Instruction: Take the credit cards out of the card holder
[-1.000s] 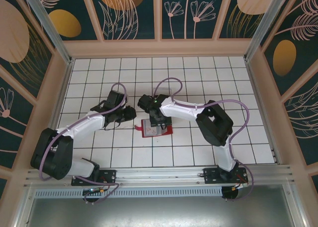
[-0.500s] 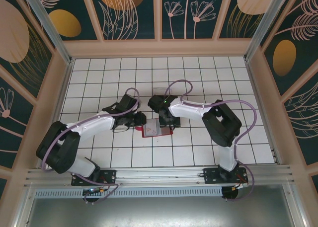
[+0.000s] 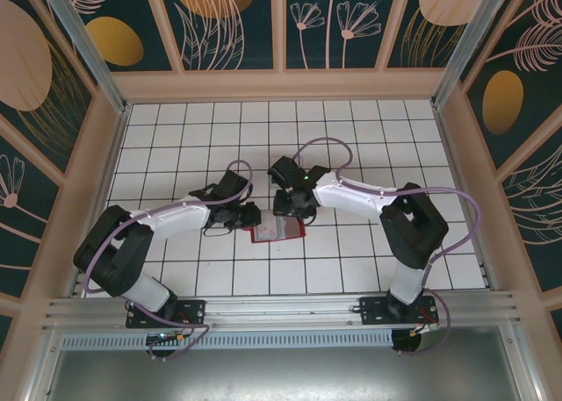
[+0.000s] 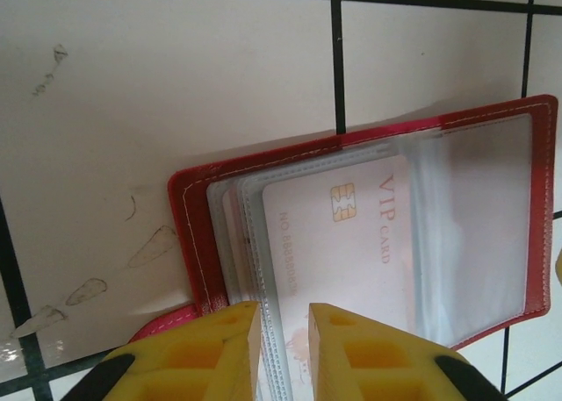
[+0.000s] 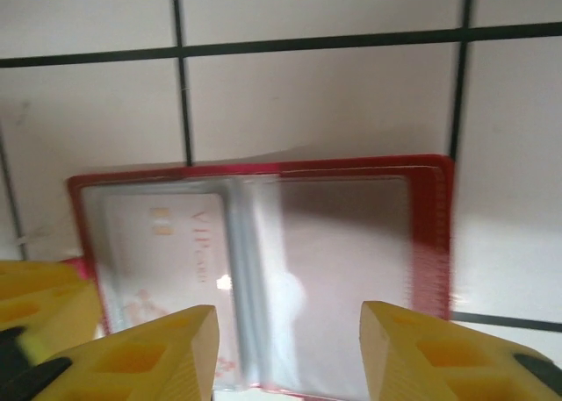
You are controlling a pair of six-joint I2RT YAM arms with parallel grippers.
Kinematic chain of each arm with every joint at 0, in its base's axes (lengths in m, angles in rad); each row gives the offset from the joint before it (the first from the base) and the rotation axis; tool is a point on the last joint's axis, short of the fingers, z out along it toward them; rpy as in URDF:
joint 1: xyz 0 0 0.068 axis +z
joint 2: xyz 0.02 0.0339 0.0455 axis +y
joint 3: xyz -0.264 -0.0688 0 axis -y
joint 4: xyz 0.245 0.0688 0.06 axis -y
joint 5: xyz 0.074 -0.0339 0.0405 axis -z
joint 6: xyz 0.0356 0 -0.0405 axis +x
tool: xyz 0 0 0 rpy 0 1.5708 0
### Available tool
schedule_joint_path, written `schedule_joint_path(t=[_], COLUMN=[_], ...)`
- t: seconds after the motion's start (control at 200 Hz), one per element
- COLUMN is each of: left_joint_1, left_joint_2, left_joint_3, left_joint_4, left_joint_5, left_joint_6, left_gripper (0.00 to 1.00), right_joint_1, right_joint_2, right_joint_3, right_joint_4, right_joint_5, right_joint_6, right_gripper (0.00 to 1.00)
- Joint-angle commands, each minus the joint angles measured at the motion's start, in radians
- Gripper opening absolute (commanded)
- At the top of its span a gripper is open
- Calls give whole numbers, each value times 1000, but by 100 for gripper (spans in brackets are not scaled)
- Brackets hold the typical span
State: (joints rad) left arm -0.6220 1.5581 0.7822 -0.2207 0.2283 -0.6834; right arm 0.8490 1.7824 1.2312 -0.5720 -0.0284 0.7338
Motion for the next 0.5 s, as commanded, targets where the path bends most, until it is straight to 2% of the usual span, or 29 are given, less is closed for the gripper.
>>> schedule_joint_path(t=[0.0, 0.235, 0.495], left_joint_1=[-9, -12, -13], left_joint_2=[16, 41, 71], left_joint_3=[15, 15, 17], left_joint_4=[-5, -27, -45], left_joint_5=[0, -19, -34], left_joint_6=[-10, -7, -3], left_gripper=[23, 20, 17], right_joint_1=[-26, -51, -56], right_joint_2=[-23, 7, 59], right_joint_3=[-59, -106, -105], right_joint_4=[162, 265, 316], right_joint_5=[-166, -273, -338], right_joint_6=[8, 16, 19], right_gripper=[44, 37, 36])
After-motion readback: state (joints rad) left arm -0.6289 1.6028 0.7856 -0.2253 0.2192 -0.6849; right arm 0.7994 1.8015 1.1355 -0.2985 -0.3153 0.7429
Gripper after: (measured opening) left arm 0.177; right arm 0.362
